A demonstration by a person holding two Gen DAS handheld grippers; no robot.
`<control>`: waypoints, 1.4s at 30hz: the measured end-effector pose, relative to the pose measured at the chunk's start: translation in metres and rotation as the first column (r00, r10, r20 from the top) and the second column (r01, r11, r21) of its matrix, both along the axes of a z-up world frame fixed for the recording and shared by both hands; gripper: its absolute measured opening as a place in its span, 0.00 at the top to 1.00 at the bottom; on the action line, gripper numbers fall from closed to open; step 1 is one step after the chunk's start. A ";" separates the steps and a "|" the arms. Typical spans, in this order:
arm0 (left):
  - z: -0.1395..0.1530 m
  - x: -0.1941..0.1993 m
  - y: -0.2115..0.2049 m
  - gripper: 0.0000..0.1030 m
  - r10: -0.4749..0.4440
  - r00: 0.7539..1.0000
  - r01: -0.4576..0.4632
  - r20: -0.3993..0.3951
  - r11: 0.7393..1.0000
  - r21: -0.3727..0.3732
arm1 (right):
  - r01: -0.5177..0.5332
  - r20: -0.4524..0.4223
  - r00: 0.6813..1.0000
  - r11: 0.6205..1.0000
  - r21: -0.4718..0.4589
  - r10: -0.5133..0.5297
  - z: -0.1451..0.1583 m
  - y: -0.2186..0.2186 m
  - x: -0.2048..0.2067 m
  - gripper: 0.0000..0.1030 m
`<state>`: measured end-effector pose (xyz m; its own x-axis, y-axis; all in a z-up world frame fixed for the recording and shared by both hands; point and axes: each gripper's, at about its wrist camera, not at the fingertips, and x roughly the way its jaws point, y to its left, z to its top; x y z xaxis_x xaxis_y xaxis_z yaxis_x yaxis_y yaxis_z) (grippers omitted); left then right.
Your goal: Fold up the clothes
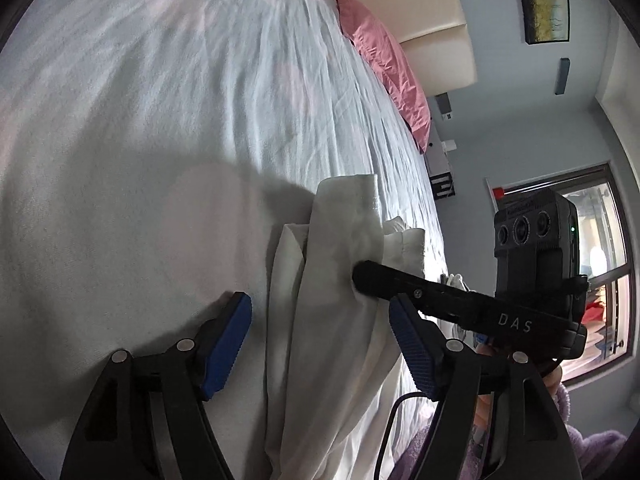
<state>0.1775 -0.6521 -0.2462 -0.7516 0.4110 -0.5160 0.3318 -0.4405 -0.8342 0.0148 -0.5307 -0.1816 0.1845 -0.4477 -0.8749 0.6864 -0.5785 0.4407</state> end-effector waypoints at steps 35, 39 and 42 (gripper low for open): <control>0.020 -0.024 0.043 0.24 -0.187 0.974 0.219 0.128 0.921 -0.323 | -0.042 0.084 0.995 0.997 -0.072 0.048 0.011 -0.007 0.000 0.92; 0.014 -0.018 0.028 0.26 -0.174 0.979 0.196 0.107 0.948 -0.251 | -0.043 0.086 0.995 0.996 -0.074 0.049 0.010 -0.006 0.000 0.92; 0.013 -0.020 0.026 0.27 -0.175 0.980 0.194 0.099 0.951 -0.242 | -0.049 0.085 0.995 0.996 -0.075 0.056 0.009 -0.006 0.001 0.92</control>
